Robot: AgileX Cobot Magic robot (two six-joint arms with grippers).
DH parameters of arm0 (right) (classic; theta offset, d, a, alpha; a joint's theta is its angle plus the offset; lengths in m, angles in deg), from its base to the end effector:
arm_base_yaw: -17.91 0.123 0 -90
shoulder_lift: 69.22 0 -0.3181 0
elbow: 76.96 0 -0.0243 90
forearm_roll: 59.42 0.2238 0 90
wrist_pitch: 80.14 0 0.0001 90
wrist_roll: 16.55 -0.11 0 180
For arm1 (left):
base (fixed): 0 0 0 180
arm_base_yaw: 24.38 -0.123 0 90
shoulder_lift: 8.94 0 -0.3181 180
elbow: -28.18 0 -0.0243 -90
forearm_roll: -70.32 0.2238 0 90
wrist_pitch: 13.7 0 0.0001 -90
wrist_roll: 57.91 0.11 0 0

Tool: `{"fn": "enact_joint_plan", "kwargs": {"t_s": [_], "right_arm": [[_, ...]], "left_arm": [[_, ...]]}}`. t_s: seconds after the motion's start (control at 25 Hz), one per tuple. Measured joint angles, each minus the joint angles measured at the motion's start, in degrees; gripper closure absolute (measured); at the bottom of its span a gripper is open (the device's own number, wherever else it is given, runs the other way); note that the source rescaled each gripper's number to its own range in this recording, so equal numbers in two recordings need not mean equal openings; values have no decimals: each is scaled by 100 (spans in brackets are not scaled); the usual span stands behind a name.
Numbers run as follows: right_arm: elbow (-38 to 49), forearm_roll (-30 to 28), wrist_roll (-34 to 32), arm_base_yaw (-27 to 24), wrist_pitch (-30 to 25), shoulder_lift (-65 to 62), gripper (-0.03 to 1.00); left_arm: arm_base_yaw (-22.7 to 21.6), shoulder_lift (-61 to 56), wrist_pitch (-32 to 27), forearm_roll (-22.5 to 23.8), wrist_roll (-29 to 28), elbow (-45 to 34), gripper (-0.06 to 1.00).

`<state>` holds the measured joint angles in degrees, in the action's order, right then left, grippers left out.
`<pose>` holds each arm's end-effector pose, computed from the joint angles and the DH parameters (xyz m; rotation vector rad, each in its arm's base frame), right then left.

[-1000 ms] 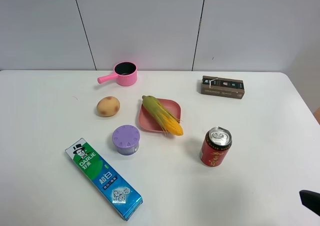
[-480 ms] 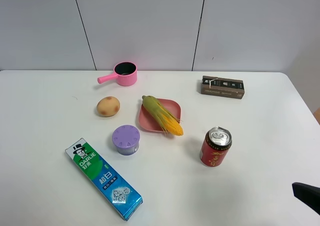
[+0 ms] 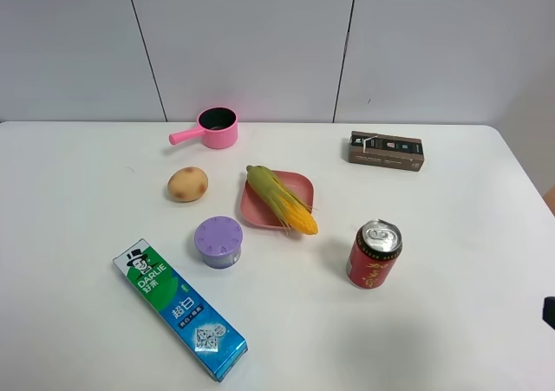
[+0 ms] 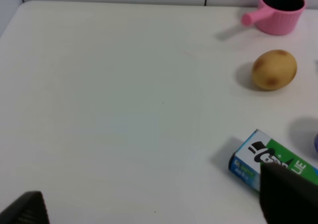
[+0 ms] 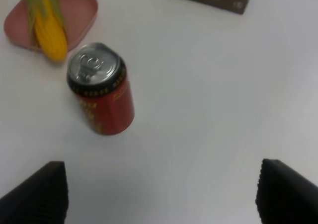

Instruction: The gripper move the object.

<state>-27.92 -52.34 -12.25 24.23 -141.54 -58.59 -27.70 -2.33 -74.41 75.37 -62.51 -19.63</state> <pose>-0.0390 0.0077 0.2594 -0.1976 2.1017 0.1710 -0.0492 0.0056 0.2631 -0.1444 2.0023 0.0905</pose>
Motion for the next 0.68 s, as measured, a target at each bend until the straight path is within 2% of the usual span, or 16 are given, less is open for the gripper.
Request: {"fn": "enact_joint_plan", "kwargs": {"t_s": [0.44,0.68], "right_arm": [[0,49,0,-1412,18,-381,13],[0,61,0,-1692,22,-381,13]], "left_arm": [[0,0,0,0,0,-6,-6],[0,0,0,0,0,-6,-6]]}}
